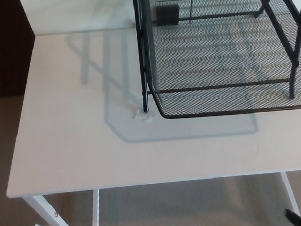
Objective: The robot walk towards a table in front and then pushes a layer of a file tray back to its original position using its right hand
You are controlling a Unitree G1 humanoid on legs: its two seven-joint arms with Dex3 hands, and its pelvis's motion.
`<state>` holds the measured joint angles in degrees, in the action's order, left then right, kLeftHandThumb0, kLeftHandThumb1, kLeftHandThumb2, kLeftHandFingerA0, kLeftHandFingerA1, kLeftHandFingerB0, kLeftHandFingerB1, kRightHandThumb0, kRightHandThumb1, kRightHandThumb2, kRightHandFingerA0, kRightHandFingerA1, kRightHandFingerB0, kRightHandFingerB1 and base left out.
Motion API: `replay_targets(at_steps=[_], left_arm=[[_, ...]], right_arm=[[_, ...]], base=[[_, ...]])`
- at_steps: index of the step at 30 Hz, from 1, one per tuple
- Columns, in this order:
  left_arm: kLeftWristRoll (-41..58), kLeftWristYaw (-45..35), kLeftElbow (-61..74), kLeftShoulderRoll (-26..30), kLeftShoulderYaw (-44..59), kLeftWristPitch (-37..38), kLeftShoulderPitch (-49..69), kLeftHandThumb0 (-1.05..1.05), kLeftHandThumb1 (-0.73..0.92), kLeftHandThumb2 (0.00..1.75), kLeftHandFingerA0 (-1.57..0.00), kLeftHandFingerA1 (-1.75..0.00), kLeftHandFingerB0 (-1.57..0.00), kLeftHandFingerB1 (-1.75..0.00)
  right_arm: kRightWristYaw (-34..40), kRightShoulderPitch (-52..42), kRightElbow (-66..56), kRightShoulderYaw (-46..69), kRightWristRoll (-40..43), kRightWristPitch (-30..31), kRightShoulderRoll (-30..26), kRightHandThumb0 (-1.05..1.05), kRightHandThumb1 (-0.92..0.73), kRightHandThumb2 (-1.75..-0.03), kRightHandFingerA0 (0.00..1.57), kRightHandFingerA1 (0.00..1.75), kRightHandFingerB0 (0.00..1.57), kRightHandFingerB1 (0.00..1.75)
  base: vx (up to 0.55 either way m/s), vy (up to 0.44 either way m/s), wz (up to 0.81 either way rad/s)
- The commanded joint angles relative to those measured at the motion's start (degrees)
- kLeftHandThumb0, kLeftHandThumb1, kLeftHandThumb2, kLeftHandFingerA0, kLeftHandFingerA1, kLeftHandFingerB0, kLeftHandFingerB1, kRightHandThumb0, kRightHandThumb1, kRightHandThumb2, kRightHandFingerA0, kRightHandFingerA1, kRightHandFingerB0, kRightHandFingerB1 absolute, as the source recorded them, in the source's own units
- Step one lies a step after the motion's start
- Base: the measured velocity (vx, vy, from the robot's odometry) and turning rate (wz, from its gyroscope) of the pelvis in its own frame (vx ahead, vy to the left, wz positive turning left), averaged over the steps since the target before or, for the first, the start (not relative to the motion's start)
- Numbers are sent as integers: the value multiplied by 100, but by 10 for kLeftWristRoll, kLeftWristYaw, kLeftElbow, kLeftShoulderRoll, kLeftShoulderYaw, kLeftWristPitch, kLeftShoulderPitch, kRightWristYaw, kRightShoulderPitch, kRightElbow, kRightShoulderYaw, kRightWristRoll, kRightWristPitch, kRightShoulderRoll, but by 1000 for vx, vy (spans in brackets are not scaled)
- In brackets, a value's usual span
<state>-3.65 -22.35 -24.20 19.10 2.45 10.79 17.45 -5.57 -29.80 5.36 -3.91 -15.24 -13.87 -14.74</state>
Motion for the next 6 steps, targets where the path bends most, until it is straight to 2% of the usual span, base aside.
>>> replay_targets(at_steps=[1, 6], left_arm=[[12, 53, 68, -36, 16, -90, 18, -38, 53, 56, -33, -36, -33, -32], [7, 60, 100, -50, 14, -128, 14, -37, 53, 56, -31, -36, -33, -32]], right_arm=[[-71, 29, -5, -14, 68, 54, 11, -76, -53, -87, 1, 23, 0, 9], [-73, 48, -24, -18, 67, 90, 18, -72, -52, -89, 0, 25, 0, 14]], base=[[0, 0, 0], [0, 0, 0]])
